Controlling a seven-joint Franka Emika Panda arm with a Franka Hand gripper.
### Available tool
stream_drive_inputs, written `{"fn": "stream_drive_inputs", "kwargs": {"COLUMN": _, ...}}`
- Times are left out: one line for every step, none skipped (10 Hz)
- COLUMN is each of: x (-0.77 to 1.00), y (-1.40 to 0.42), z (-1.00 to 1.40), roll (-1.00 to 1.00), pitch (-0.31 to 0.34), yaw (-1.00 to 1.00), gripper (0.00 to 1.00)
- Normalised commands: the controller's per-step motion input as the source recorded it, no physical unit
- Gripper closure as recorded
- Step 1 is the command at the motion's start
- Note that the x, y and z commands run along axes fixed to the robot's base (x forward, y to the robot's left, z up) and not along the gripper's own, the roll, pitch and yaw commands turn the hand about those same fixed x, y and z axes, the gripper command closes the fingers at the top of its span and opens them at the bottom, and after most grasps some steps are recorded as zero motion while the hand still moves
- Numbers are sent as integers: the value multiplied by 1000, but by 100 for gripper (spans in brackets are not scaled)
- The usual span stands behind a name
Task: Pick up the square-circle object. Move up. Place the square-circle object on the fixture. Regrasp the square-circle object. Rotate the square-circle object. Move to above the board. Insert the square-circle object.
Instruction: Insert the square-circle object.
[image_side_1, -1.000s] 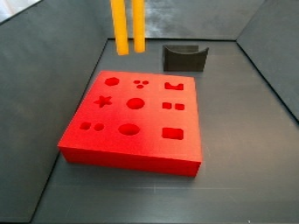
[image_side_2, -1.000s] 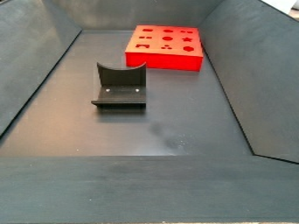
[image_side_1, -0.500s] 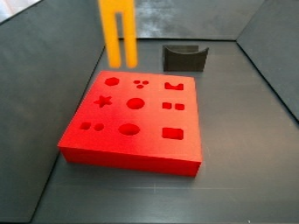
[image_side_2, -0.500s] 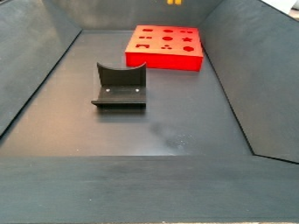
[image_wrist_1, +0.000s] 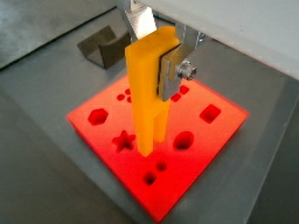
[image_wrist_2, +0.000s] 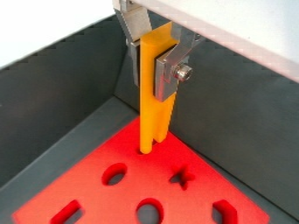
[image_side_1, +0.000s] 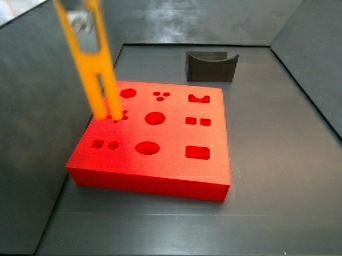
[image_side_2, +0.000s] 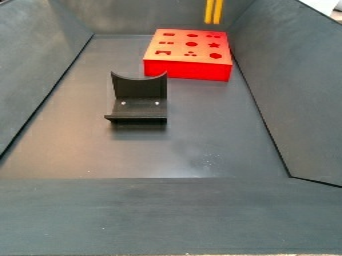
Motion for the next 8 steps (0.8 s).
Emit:
{"fn": "stream_drive_inputs", "kwargs": {"x": -229, "y": 0, "z": -369, "roll": -10, "pitch": -20, "yaw": -31, "gripper": 100}}
{"fn": "stream_drive_inputs", "kwargs": {"x": -94, "y": 0, "z": -209, "roll": -27, "pitch": -31, "yaw": -34, "gripper": 100}}
{"fn": "stream_drive_inputs", "kwargs": {"x": 0, "y": -49, "z": -209, "roll": -24, "pitch": -116, "yaw": -23, "gripper": 100}}
{"fn": "stream_drive_inputs", "kwargs": {"x": 83, "y": -34, "z": -197, "roll": -10, "pitch": -134, "yaw": 0, "gripper": 100}}
{"fn": "stream_drive_inputs", "kwargs": {"x": 149, "y": -86, "z": -249, "roll": 0, "pitch": -181, "yaw": 6, "gripper": 100}}
{"fn": "stream_drive_inputs", "kwargs": {"x": 109, "y": -54, "z": -260, "roll": 0, "pitch": -169, "yaw": 106, "gripper": 100}}
{"fn": "stream_drive_inputs", "kwargs": {"x": 0, "y": -120, "z": -189, "roll": 56, "pitch": -81, "yaw": 157, "gripper": 100}}
{"fn": "stream_drive_inputs", "kwargs": {"x": 0, "y": -174, "z": -134, "roll": 137, "pitch": 0, "yaw": 206, "gripper": 100}}
